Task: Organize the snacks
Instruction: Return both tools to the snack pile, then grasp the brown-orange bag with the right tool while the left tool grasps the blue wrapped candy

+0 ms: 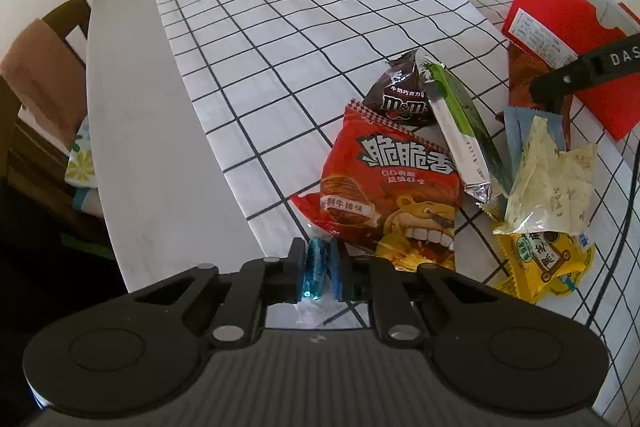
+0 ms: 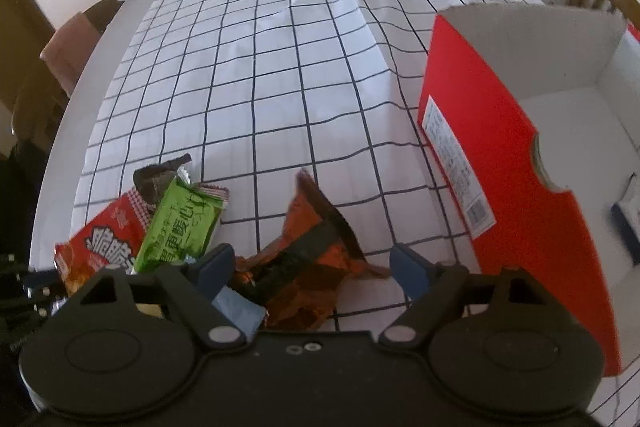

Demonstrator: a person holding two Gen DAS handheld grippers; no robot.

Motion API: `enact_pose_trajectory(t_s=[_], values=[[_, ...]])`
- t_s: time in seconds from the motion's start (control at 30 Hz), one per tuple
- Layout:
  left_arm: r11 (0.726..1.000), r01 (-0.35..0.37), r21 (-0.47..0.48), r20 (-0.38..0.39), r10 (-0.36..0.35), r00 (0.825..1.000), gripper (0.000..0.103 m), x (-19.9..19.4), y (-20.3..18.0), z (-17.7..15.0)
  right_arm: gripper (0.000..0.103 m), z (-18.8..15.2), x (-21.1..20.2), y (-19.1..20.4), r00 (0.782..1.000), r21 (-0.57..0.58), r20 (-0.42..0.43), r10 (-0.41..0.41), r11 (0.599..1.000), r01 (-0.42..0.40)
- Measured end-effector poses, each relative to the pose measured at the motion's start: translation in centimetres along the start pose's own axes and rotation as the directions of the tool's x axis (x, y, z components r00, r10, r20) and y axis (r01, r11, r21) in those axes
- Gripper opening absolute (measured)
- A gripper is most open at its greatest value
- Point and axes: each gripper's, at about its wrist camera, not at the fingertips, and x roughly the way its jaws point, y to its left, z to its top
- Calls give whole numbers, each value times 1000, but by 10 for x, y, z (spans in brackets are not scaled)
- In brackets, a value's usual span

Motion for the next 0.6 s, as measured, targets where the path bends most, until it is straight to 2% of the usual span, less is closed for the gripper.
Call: enact_pose_trajectory(t_s=[0.13,0.23,0.27,0.3,0.6], values=[[999,-9,-38,-1,9,1000,11,-2,0,-4,68,0,3,-1,1000,42,0,31,999,-31],[994,-17,-105,3,17,1000,11,-4,4,-7,57,-3,-1,-3,999,51,17,46,998,-47],[992,-18,-127,4,19,1000,11,-4,5,-8,51,-3,-2,-3,999,53,22,45,998,-46],[989,-20,-148,6,21,1000,11,-5,7,-9,35,-3,-4,-4,998,53,32,45,998,-46],[965,-39,-260,13,44,999,11,-15,17,-17,23,-9,-23,-10,994,40,88,69,997,-73]])
